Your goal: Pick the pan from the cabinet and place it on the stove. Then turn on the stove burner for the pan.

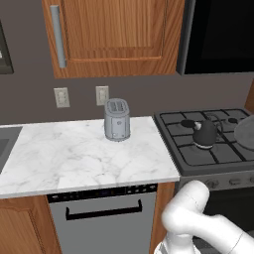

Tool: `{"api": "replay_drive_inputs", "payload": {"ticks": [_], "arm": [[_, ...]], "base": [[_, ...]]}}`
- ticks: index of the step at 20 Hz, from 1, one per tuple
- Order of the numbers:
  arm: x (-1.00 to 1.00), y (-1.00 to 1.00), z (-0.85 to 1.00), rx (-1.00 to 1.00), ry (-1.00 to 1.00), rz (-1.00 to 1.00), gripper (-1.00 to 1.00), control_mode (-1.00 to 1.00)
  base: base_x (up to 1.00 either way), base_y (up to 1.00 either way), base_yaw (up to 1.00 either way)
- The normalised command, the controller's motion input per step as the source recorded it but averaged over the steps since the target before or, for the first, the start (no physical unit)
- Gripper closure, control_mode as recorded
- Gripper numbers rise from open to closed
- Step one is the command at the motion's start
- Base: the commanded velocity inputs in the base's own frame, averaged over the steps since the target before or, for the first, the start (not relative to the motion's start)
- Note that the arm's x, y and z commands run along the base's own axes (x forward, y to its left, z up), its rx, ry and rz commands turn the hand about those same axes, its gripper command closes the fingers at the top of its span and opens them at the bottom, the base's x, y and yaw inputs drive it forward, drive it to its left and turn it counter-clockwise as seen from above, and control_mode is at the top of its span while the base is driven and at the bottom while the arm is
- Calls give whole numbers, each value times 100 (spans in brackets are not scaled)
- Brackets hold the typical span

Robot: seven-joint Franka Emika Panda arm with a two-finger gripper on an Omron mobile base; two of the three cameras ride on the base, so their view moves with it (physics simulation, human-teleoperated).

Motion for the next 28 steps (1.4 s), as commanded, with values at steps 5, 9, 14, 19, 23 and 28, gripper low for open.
{"api": "replay_drive_inputs", "payload": {"ticks": [5, 9, 14, 19, 23, 28], "arm": [[57, -16, -30, -1, 5, -5, 100, -100], [52, -19, -30, -1, 6, -5, 100, -100], [45, -27, -29, -1, 5, -3, 100, -100], [38, -32, -29, 0, 2, -1, 100, -100], [26, -40, -24, 0, 0, 0, 100, -100], [13, -38, -24, 0, 0, 0, 100, -100]], "base": [[0, 0, 0], [0, 0, 0], [0, 0, 0], [0, 0, 0], [0, 0, 0], [0, 0, 0]]}}
